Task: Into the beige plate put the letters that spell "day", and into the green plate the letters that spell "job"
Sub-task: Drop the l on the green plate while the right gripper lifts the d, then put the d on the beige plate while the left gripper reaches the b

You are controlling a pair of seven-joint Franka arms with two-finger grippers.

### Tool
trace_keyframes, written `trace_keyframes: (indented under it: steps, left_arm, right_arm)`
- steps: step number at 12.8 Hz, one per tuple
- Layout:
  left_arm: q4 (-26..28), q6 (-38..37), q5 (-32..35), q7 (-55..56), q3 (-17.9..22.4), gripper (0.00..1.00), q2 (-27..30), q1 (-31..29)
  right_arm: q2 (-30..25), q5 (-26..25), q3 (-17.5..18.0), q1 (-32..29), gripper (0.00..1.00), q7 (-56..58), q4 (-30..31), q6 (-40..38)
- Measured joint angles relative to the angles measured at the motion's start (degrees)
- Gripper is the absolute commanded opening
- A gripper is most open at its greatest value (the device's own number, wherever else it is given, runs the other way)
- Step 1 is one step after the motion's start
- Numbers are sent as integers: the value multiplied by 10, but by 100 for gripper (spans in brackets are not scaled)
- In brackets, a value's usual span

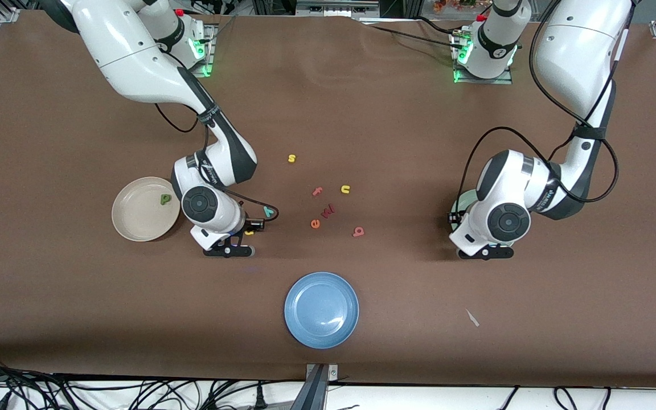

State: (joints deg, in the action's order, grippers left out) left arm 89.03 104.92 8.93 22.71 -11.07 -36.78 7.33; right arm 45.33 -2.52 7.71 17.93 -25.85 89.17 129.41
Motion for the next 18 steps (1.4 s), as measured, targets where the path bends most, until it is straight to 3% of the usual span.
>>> trace_keyframes:
  steps: [2,6,9,12,16,18]
  left_arm:
    - [-10,9,-34,17,-15,100,-3,21]
    - [-28,56,-47,81,-18,100,-29,87]
    - [-34,73,-47,91,-16,100,-44,88]
    - [-37,115,-79,92,-16,100,-51,86]
    - [-37,188,-87,160,-18,100,-74,123]
    - [-37,230,-87,224,-15,100,-84,153]
  right_arm:
    - [1,-1,0,0,29,0,-3,0]
    - [2,-1,-1,0,10,0,-8,-1]
    - [2,-1,-1,-1,9,0,-18,-5]
    - [-11,-2,-10,-7,9,21,-38,-58]
    - [-72,-2,-55,-16,9,83,-28,-159]
    - [-114,-2,-84,-17,9,103,22,-165]
